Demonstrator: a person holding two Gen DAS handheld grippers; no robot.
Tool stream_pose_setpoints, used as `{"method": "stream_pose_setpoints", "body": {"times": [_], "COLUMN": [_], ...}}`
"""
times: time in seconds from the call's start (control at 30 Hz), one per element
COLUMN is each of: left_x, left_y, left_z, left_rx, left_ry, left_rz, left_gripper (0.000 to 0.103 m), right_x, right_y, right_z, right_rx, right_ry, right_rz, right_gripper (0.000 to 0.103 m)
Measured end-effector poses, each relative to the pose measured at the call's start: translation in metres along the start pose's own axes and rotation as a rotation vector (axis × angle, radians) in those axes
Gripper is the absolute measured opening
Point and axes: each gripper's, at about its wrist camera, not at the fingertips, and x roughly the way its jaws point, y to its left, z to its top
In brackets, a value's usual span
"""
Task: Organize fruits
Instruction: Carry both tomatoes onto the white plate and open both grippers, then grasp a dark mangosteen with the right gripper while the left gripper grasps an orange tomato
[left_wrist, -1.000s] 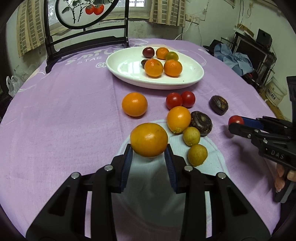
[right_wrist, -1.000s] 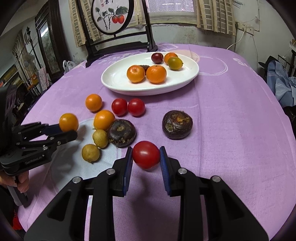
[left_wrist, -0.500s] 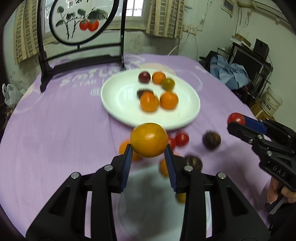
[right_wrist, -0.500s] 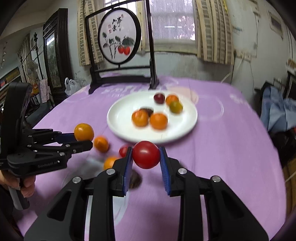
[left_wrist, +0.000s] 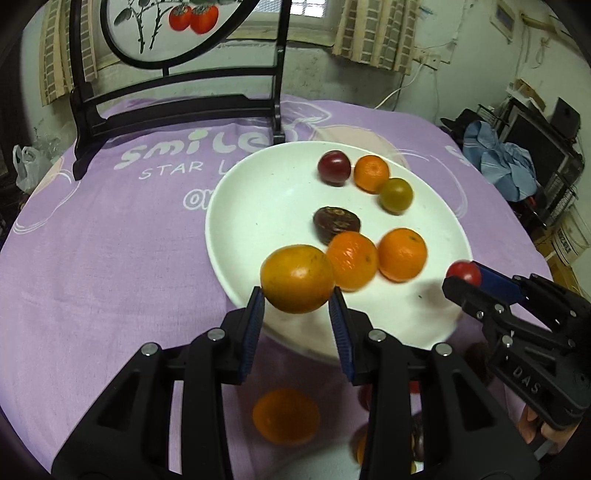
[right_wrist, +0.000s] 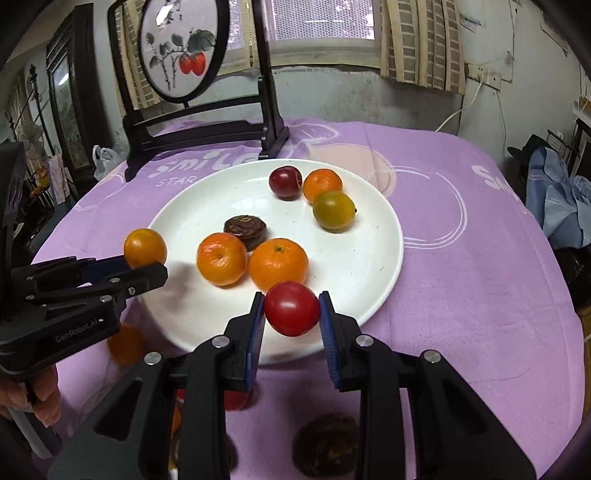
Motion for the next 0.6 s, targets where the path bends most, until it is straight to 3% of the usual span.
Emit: {"method": "stream_pose_setpoints", "body": {"times": [0.07,0.17,0.3,0.37,0.6], "left_x": [-0.002,-0.019,-0.042,-0.055,-0.082], "left_y": [0.002,0.004,0.006,0.006,0.013], "left_z": [0.004,0.005,-0.006,-0.017,-0.064], "left_rx": [-0.036,-0.049,-0.046,-0.038,-0.044], "left_ry": [-0.023,-0.069,-0.095,-0.109,-0.104], "left_rz": [0.017,0.024,0.023,0.027,0.014], "left_gripper": [0.056,0.067,0.073,0.081,0.082], "right_x": [-0.004,-0.018,-0.035,-0.047,-0.073], "right_y": [-0.004,-0.007,-0.010,-0.012,-0.016], "right_z": [0.002,-0.002,-0.014,-0.022,-0.058], "right_rx": [0.045,0.071,0.088,0.102,0.102], "right_ry": [-0.024,-0.059,-0.060,-0.073,-0.064], "right_rz": [0.016,0.021,0.037,0.057,0.055], "right_gripper": [0.040,0.052,0.056,0.059,0.059]}}
